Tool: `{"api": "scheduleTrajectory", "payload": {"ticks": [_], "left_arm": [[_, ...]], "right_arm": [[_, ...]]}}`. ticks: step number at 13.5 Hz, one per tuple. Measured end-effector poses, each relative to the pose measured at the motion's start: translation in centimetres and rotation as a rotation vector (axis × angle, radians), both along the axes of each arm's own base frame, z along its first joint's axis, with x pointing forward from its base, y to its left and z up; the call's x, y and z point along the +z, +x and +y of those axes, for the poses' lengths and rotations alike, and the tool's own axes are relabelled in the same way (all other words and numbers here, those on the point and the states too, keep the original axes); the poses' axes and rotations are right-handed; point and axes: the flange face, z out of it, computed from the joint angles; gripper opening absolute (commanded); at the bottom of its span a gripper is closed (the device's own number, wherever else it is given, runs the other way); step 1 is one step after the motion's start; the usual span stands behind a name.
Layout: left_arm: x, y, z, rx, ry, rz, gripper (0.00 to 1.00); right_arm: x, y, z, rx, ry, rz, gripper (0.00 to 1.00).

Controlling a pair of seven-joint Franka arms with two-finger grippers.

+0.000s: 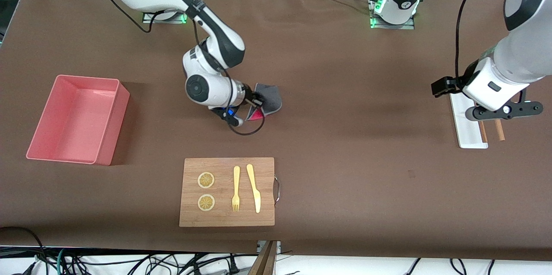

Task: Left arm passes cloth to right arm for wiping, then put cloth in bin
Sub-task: 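Wipe the table with the cloth in the right gripper toward the bin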

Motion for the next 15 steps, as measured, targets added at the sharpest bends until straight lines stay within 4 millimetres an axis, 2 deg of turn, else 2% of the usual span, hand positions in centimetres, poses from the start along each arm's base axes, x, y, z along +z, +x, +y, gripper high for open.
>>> {"api": "scheduleTrajectory", "payload": {"ticks": [3,7,12,15], "left_arm": [[0.0,0.0,0.3,0.001,-0.001,0.000,1.00],[0.0,0.1,1.1,0.009,-0.002,0.001,1.00],[0.0,0.1,1.2,0.007,-0.002,0.001,1.00],[0.0,0.1,1.2,0.007,-0.002,0.001,1.00]], "right_arm": [[-1.7,2.0,-5.5,0.072,-0.022,0.023,0.00],[-2.8,3.9,-11.9,0.179,-0.058,0.040,0.00],[-2.1,6.1,-21.9,0.318,-0.070,0.053,0.00],[-1.7,6.6,-26.2,0.391,-0.091,0.052,0.00]]}}
